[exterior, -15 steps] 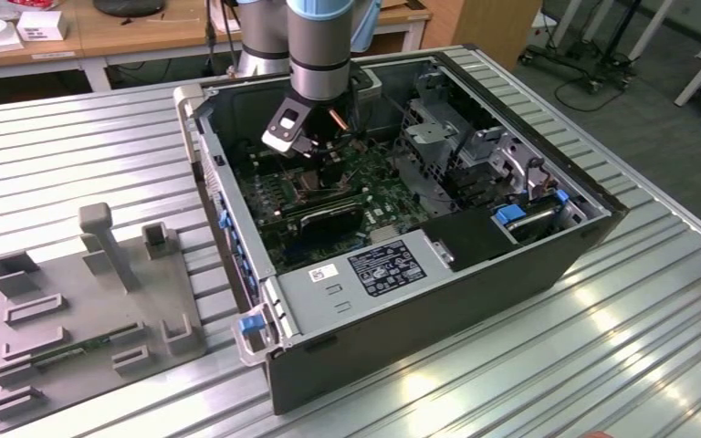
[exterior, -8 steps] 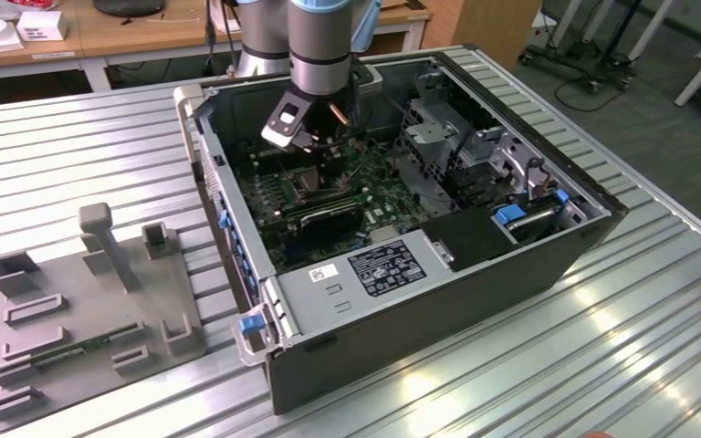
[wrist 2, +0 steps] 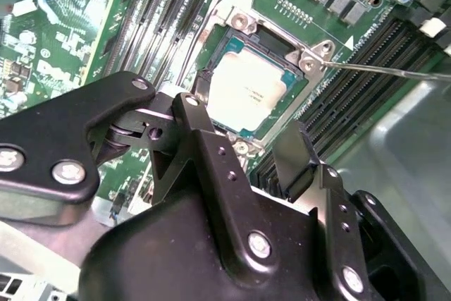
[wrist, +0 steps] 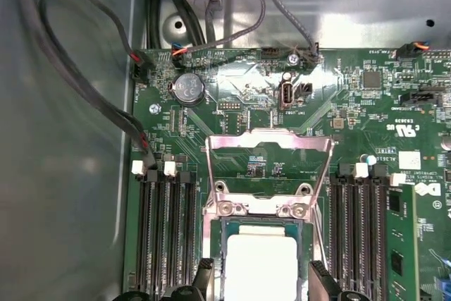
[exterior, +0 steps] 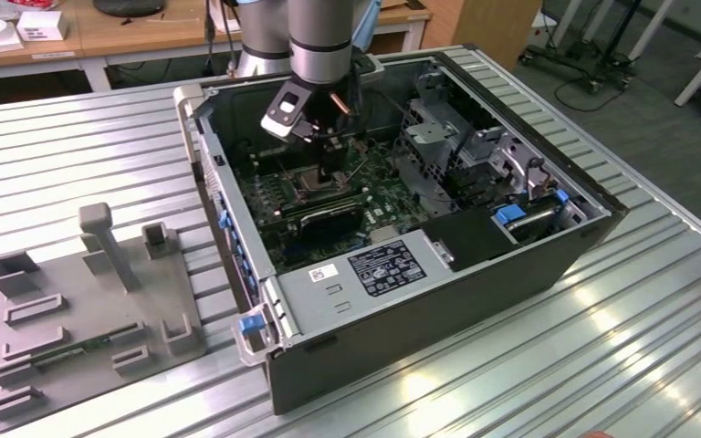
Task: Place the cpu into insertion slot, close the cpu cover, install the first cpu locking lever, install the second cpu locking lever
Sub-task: 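Place the cpu into insertion slot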
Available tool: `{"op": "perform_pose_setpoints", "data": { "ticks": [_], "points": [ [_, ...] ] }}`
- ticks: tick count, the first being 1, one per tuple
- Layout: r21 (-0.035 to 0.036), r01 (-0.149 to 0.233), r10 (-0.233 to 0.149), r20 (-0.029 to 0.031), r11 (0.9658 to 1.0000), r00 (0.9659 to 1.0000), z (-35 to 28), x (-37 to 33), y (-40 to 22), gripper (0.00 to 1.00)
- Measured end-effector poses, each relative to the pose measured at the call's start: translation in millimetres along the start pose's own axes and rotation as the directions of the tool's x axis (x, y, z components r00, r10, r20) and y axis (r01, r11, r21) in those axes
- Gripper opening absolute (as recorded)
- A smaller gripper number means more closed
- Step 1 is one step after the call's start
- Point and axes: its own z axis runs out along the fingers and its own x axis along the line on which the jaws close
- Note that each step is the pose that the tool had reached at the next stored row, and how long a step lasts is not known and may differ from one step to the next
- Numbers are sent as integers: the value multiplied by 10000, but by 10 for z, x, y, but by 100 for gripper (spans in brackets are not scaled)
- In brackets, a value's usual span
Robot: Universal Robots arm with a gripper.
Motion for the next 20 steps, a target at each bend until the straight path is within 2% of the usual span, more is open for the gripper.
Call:
{"op": "perform_pose_setpoints", "data": {
  "ticks": [20],
  "points": [
    [0,0,0,0,10000,10000,-56,1,3,63]
  ]
}}
